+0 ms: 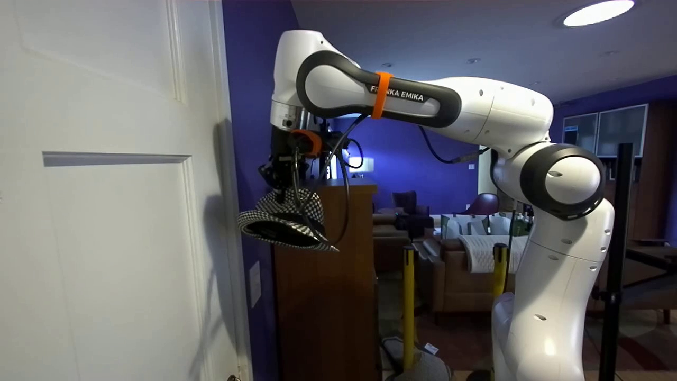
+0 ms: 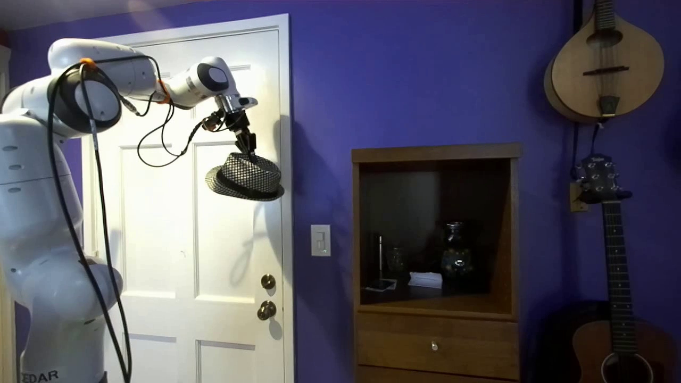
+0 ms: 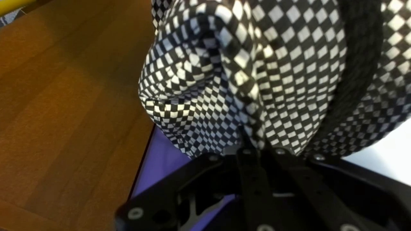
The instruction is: Pick up the hat and hang it on the hook in the middle of the door
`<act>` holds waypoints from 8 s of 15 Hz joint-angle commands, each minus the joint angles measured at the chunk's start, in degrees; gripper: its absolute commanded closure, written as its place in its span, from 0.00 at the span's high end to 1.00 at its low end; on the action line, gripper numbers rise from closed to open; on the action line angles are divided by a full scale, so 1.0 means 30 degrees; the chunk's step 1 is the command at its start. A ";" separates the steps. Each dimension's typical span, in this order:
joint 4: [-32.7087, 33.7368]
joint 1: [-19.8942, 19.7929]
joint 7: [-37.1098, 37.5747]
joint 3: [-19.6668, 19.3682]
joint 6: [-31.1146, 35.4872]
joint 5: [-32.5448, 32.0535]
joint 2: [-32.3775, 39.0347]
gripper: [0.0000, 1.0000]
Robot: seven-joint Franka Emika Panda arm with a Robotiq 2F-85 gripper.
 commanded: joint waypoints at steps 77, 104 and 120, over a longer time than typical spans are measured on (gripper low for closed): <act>-1.0425 -0.0458 1.8217 1.2950 1.9711 -0.3465 0.3921 0.01; -0.6991 0.3494 1.4787 1.0290 1.7533 -0.5899 0.9072 0.36; -0.5936 0.9010 1.0504 0.5044 1.7694 -0.2323 0.9852 1.00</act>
